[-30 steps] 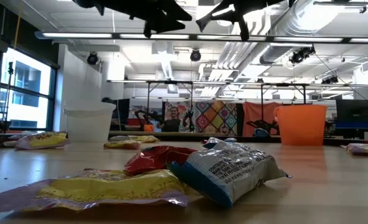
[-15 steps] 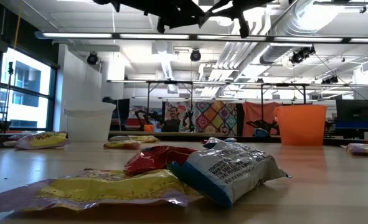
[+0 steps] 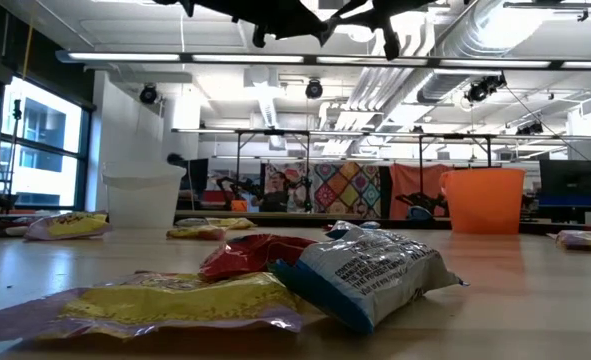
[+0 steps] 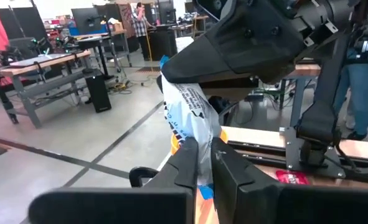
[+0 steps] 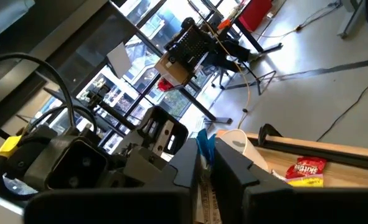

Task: Sort candy
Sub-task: Put the white candy into the white bucket

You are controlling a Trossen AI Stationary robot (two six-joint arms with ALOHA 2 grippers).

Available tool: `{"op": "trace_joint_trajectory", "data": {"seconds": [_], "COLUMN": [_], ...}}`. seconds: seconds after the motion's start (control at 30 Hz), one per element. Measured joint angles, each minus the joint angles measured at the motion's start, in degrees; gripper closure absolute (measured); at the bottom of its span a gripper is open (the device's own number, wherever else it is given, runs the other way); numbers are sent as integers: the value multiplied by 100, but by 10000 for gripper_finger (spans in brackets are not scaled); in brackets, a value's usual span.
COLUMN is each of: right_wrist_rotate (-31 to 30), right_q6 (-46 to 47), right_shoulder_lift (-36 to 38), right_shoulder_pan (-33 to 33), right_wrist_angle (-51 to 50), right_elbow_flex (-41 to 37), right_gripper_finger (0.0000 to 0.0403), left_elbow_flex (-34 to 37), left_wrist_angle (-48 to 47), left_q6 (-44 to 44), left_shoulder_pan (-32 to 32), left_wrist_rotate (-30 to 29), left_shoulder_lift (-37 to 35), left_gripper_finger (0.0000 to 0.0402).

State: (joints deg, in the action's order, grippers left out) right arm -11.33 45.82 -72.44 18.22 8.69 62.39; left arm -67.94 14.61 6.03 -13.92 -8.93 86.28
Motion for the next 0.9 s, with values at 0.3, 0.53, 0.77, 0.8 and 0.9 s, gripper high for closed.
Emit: {"op": "trace_joint_trajectory", "data": {"seconds": [0.3,0.53,0.77,0.8,0.9], "right_wrist_rotate": [-70,-67,81,81,81], "right_q6": [-235,-449,-623,-629,-725], "right_shoulder_lift": [4,60,87,87,87], "right_shoulder_pan": [40,199,282,281,282], "right_wrist_angle": [136,118,38,-6,-109], "right_elbow_flex": [4,9,11,11,11], "right_gripper_finger": [232,153,148,148,148], "left_elbow_flex": [2,9,2,2,4], "left_wrist_angle": [-342,-1799,-4866,-5390,-6637], "left_q6": [132,-103,-1179,-1341,-1578], "left_shoulder_pan": [-27,-263,-1129,-1312,-1939], "left_wrist_rotate": [-26,-521,-983,-972,-860], "left_shoulder_lift": [-135,-766,-1801,-1906,-2048], "left_gripper_finger": [399,401,401,401,402]}}
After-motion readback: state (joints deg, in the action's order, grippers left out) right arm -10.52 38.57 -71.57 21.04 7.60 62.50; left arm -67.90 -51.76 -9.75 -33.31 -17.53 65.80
